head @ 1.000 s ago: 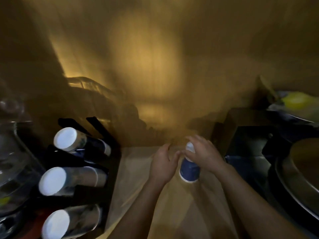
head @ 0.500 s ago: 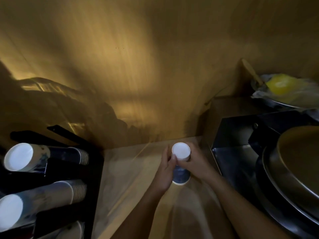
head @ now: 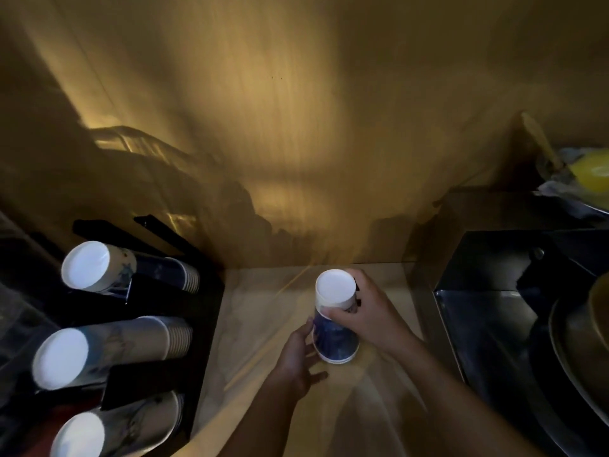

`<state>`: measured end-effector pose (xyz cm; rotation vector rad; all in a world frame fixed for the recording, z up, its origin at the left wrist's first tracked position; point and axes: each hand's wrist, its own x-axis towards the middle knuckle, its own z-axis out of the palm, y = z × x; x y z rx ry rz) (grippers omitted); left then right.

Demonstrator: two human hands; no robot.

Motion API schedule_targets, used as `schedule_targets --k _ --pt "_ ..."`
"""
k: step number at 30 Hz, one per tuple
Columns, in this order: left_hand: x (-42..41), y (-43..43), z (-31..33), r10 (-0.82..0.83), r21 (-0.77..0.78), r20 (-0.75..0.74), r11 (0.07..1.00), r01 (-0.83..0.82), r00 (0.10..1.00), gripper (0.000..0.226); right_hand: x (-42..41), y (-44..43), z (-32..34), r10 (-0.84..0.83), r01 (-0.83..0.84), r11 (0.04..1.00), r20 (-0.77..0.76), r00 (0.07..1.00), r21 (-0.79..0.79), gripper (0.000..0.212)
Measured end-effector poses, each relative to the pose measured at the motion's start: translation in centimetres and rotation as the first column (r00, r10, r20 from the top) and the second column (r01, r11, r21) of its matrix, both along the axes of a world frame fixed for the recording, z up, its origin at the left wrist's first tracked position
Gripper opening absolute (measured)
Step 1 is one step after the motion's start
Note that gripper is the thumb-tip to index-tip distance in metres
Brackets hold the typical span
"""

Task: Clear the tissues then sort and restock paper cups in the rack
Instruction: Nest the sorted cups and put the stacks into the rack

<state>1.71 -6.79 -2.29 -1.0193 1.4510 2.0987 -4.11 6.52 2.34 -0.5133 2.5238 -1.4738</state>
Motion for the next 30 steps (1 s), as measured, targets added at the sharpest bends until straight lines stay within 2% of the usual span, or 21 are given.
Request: schedule_targets --k 10,15,18,21,26,30 --pt "2.0 -6.3 5.6 0.269 0.041 -0.130 0.963 -0.266 0.954 0.022 0.8 -5.8 6.3 0.144 -0.178 0.973 -0.216 0.966 -0.147 0.063" --pt "4.9 -9.9 11.3 0.366 0.132 -0.302 0.931 -0.341 0.880 0.029 1.9 -9.3 11.7 0.165 -0.270 0.926 -0.360 0.918 -0.265 0.061" --pt "6.9 -12.1 14.7 0.432 0.170 -0.413 0.901 -0.398 0.802 0.028 3.0 -11.3 15.2 0.185 -0.342 0.890 -0.448 0.875 -0.302 0.057" --pt "8.8 -14.1 17.6 0.459 0.123 -0.513 0.876 -0.467 0.726 0.023 4.1 -13.4 18.0 0.218 -0.428 0.841 -0.517 0.828 -0.331 0.056" --pt "10.7 -17.4 20.8 0.464 0.029 -0.608 0.824 -0.566 0.644 0.030 5.6 -17.4 20.9 0.204 -0.471 0.807 -0.579 0.789 -0.357 0.057" --pt "10.5 -19.3 21.8 0.450 -0.034 -0.640 0.794 -0.607 0.623 0.025 6.7 -20.7 21.3 0.196 -0.476 0.810 -0.609 0.769 -0.341 0.063"
